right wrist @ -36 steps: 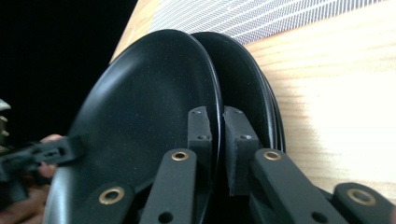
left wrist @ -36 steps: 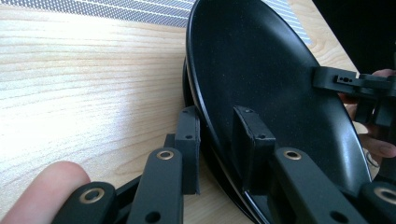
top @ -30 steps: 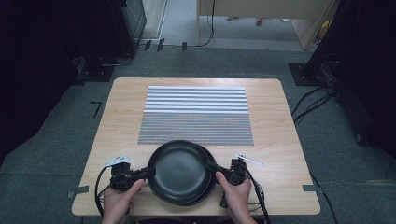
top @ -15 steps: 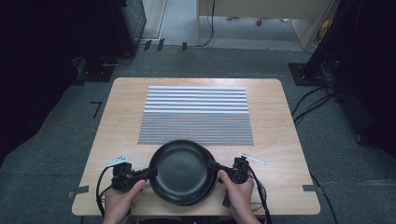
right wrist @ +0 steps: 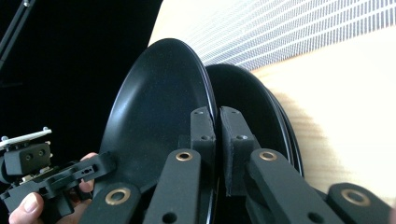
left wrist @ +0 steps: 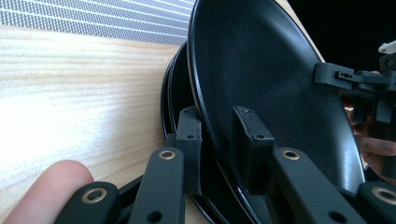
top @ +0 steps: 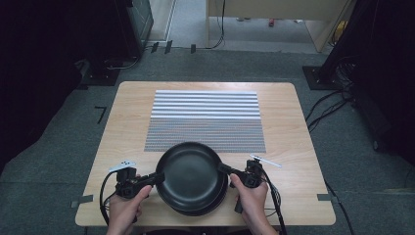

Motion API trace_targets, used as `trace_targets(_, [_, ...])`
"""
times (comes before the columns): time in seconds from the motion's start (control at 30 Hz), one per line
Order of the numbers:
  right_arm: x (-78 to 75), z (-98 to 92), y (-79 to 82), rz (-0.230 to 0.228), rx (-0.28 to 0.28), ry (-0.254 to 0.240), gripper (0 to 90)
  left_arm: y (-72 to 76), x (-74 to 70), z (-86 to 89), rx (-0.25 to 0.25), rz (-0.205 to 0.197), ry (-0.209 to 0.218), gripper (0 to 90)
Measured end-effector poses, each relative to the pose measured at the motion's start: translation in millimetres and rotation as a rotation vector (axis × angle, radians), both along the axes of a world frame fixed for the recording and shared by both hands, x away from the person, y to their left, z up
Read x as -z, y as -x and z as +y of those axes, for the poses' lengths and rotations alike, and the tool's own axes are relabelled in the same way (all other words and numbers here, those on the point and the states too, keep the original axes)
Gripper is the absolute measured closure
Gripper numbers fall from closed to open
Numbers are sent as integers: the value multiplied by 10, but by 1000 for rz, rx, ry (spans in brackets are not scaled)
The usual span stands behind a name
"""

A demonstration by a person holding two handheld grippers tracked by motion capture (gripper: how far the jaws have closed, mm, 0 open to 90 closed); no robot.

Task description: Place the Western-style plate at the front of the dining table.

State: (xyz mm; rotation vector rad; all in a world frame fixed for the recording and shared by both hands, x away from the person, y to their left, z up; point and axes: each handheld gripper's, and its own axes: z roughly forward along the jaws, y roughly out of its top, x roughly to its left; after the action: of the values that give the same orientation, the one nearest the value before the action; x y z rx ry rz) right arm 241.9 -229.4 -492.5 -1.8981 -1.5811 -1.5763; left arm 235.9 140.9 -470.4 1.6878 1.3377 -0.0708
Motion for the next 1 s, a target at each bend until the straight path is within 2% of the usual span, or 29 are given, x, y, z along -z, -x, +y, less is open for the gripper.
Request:
trace_targets(0.13, [-45,-5,-85,3,-3,-4,855,-58,-60,-6,-14,-2,1,739])
trace_targets(0.33, [-85,-4,-225,6,-5,-25,855,-204,-198,-25,-24,-29,-17,742])
trace_targets(0.7, [-281,-83,-490,-17,16,0,855,-564,-212,-85,-20,-14,46,753])
trace_targets(1.0, [-315,-179,-707,-13,31,-9,855,-830,-297,-198,-20,-10,40,757])
